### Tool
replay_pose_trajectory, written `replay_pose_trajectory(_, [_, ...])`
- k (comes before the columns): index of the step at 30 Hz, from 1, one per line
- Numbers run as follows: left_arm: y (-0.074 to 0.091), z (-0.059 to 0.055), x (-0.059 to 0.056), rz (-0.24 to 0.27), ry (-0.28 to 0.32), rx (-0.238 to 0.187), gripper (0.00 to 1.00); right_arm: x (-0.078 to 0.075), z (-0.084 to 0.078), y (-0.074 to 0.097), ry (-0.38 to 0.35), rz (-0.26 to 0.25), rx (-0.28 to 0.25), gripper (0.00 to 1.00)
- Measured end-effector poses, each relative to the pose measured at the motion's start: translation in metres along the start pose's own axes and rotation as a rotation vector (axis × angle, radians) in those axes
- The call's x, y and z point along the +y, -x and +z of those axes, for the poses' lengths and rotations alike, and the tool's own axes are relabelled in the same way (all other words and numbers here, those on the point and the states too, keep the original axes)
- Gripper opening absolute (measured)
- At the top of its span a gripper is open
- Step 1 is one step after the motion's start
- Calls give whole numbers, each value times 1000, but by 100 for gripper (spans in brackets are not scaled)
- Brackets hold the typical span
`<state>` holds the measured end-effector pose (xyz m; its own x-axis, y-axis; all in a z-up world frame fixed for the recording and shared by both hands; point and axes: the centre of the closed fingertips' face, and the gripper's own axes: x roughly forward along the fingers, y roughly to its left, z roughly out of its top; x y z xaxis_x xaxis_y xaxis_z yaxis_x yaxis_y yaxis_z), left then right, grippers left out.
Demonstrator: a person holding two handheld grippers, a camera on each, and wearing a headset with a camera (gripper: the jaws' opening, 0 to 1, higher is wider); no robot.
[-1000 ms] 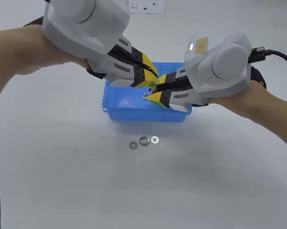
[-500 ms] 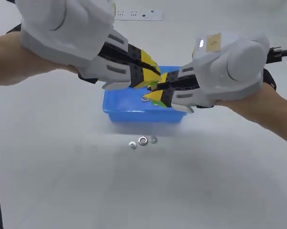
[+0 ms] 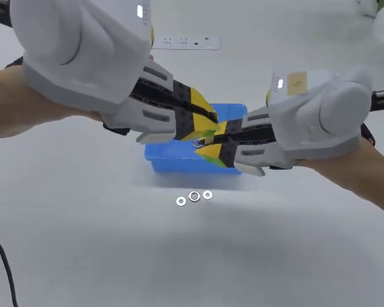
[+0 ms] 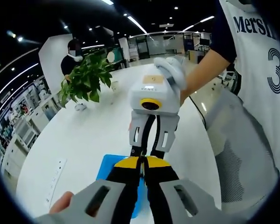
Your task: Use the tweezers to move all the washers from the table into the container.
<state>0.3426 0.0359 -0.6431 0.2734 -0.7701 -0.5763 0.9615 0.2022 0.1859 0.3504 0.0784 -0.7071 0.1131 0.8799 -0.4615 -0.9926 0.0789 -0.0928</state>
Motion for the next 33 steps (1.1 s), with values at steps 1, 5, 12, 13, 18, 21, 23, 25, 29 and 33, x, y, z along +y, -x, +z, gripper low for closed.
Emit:
replay_pose_trajectory(1, [1, 2, -1, -3, 5, -7, 8, 3, 3, 1, -9, 9, -14, 8])
replay_pose_trajectory(5, [3, -1, -4, -29, 10, -6, 7, 12, 5, 2, -9, 49, -26, 8])
replay_pose_trajectory(12, [6, -1, -16, -70, 0, -6, 6, 25, 6, 3, -4, 116, -25, 8])
replay_pose_trajectory(13, [6, -1, -16, -70, 2, -9, 6, 25, 7, 3, -3, 117, -25, 9])
replay_pose_trajectory(18, [4, -5, -19, -59, -2, -23, 6, 27, 2, 2, 31, 97, 3, 10])
replay_pose_trajectory(21, [0, -10, -24, -62, 11, -15, 6, 34, -5, -3, 37, 106, 19, 10])
replay_pose_trajectory(23, [1, -14, -25, -63, 17, -6, 6, 39, -12, -6, 31, 114, 27, 10])
replay_pose_trajectory(25, [-1, -23, -36, -65, 39, -1, 6, 43, -17, -9, 25, 121, 34, 11])
replay_pose_trajectory(29, [-3, -32, -44, -52, 76, 1, 6, 50, -25, -17, 22, 136, 49, 11])
replay_pose_trajectory(33, [-2, -36, -44, -35, 107, -2, 6, 47, -27, -23, 16, 131, 52, 11])
